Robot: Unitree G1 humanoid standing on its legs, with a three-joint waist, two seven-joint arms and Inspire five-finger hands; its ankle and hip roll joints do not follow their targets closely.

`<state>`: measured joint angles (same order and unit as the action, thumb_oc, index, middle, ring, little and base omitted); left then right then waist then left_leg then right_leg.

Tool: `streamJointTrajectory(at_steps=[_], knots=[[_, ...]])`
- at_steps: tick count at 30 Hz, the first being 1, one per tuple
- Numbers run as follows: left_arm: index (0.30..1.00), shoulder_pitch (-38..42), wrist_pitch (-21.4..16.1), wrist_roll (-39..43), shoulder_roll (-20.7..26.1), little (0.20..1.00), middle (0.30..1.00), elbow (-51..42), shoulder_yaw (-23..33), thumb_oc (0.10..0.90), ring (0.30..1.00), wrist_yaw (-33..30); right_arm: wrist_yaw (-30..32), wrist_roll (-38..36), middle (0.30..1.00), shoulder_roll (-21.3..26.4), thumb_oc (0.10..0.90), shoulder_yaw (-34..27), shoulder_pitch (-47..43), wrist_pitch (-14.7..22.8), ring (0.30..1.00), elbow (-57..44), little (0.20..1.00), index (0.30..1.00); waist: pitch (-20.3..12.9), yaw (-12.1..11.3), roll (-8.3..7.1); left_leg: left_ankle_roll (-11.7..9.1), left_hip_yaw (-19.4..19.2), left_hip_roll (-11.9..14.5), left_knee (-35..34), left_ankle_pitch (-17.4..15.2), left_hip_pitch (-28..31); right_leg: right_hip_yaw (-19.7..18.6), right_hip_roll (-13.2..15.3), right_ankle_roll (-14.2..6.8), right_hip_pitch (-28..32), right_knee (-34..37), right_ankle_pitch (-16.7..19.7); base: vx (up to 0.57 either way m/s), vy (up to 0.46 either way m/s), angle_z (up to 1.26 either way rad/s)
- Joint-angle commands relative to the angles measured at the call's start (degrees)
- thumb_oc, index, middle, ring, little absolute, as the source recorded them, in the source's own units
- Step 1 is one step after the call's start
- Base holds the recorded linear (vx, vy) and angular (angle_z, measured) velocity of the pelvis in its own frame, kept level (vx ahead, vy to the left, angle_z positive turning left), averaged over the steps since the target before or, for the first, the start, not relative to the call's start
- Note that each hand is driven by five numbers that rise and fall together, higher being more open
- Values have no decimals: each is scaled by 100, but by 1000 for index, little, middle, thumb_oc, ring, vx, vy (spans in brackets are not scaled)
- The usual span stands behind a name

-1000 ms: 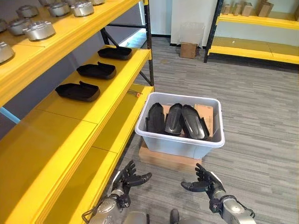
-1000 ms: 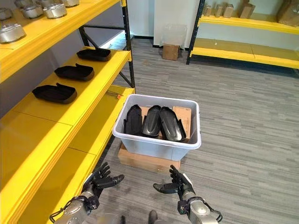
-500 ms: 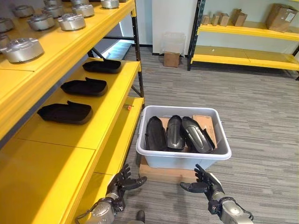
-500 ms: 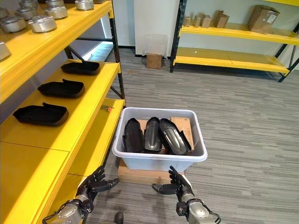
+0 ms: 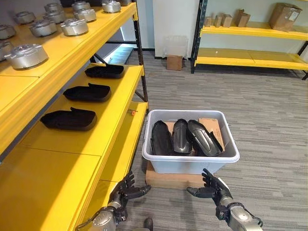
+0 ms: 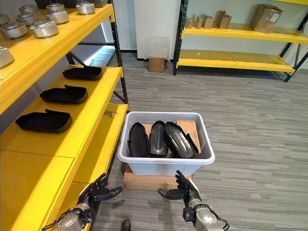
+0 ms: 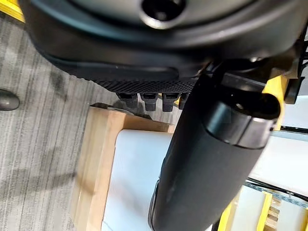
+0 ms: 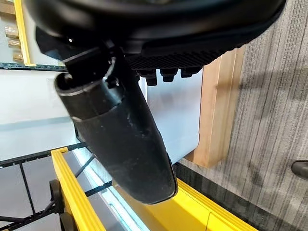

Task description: Move parts from the plastic box to the shelf.

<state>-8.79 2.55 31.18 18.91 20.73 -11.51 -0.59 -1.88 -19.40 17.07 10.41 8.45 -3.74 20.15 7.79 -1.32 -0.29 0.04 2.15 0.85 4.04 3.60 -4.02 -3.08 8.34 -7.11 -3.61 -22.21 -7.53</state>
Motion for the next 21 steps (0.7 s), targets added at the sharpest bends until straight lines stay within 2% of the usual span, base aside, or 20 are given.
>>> streamJointTrajectory(at_steps=[1,2,3,4,5,8,9,11,12,14,21], knots=[[1000,284,-457,5,200,1000,1000,-570,160,900,1000,71,12,60,1000,14,900,-203,-270,499,1000,-756,1000,1000,40,38,-70,87,89,-5,568,-657,-1,-108,124,-40,-229,625,1448,52,-12,27],[1000,299,-462,12,214,1000,1000,-570,171,900,1000,75,32,40,1000,12,900,-190,-296,508,1000,-742,1000,1000,27,39,-41,44,104,16,590,-707,15,-69,307,1,-252,853,1497,98,-113,24],[1000,352,-460,32,229,1000,1000,-534,197,900,1000,58,54,11,1000,16,900,-180,-338,520,1000,-769,1000,1000,7,3,-42,-48,108,93,627,-802,40,185,764,34,-353,1432,1638,102,-114,12],[1000,352,-460,32,228,1000,1000,-534,196,900,1000,58,54,11,1000,18,900,-180,-337,519,1000,-770,1000,1000,26,20,-28,-50,128,103,641,-819,57,214,756,37,-305,1455,1639,147,-216,-15],[1000,308,-449,4,237,1000,1000,-442,249,900,1000,61,-20,88,1000,63,900,-183,-288,511,1000,-850,1000,1000,38,-10,-134,-151,123,170,769,-934,106,543,1066,-8,-151,2005,1711,94,-171,-2],[1000,261,-472,28,162,1000,1000,-259,252,900,1000,128,-57,53,1000,121,900,-212,-283,526,1000,-807,1000,1000,-38,28,-273,-288,131,299,693,-843,140,487,941,-86,-108,2006,1780,88,-184,46],[1000,261,-472,28,162,1000,1000,-259,252,900,1000,128,-57,53,1000,121,900,-212,-283,526,1000,-807,1000,1000,-38,28,-273,-288,131,299,693,-843,140,487,941,-86,-108,2006,1780,83,-135,56],[1000,72,-444,93,105,1000,1000,-349,268,900,1000,195,-87,57,1000,242,900,-304,-189,531,1000,-958,1000,1000,-148,42,-273,-380,158,518,511,-765,285,729,836,-78,59,2015,1659,124,-174,14],[1000,71,-443,93,105,1000,1000,-350,268,900,1000,195,-88,57,1000,242,900,-304,-188,531,1000,-959,1000,1000,-148,44,-271,-381,160,520,507,-763,288,732,834,-77,62,2015,1658,103,-180,-15],[1000,15,-429,93,113,1000,1000,-413,286,900,1000,214,-72,36,1000,315,900,-434,-123,543,1000,-991,1000,1000,-167,68,-251,-462,239,702,380,-675,358,786,706,-20,136,1903,1427,72,-168,-5],[1000,-76,-450,52,78,1000,1000,-464,449,900,1000,230,79,478,1000,616,900,-760,-274,694,1000,-1351,1000,1000,-136,58,-174,-508,250,877,241,-612,450,816,555,23,105,1702,1211,31,-65,-6]])
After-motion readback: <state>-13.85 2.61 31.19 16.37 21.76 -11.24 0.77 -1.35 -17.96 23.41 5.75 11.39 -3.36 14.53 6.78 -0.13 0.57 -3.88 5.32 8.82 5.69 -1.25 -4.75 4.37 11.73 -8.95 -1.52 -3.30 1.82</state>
